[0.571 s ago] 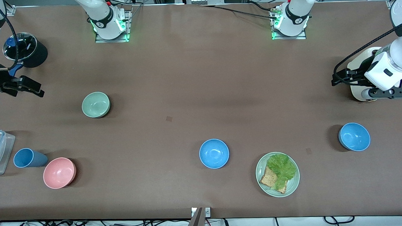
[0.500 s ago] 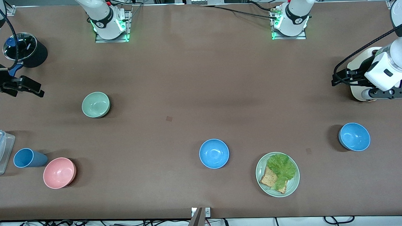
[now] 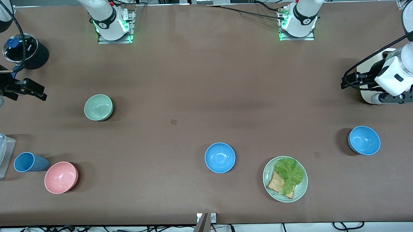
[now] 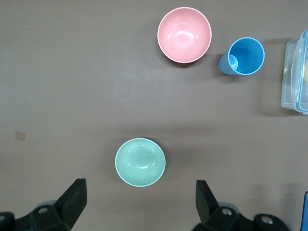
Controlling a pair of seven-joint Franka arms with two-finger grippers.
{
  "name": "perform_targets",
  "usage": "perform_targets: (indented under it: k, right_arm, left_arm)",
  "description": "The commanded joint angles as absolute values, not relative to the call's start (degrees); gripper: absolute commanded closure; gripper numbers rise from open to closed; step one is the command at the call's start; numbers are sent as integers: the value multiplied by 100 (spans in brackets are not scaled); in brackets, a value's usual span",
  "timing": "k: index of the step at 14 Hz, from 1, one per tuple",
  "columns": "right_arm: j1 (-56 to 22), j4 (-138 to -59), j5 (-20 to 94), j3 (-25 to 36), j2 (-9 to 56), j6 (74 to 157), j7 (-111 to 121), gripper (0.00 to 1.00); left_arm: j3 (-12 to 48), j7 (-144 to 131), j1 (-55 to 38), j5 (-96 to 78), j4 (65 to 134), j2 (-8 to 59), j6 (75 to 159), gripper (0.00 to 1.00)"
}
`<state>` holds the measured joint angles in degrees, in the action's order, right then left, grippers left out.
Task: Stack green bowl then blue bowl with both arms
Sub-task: 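Reach the right gripper toward the pale green bowl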
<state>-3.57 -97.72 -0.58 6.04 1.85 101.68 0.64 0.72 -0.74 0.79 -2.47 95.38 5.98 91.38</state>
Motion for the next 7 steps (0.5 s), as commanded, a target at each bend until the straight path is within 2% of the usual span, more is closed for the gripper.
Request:
perform_targets:
  k: [1,7]
  right_arm:
    - [-378,-9966,-123,606,385,10169,79,0]
    - [-352,-10098,-114,615,1773,10371,70,0]
  left_arm:
    - [79,-97,79,-167,9343,694,8965,0]
    - [44,-27,96,8,9273,835,8965,0]
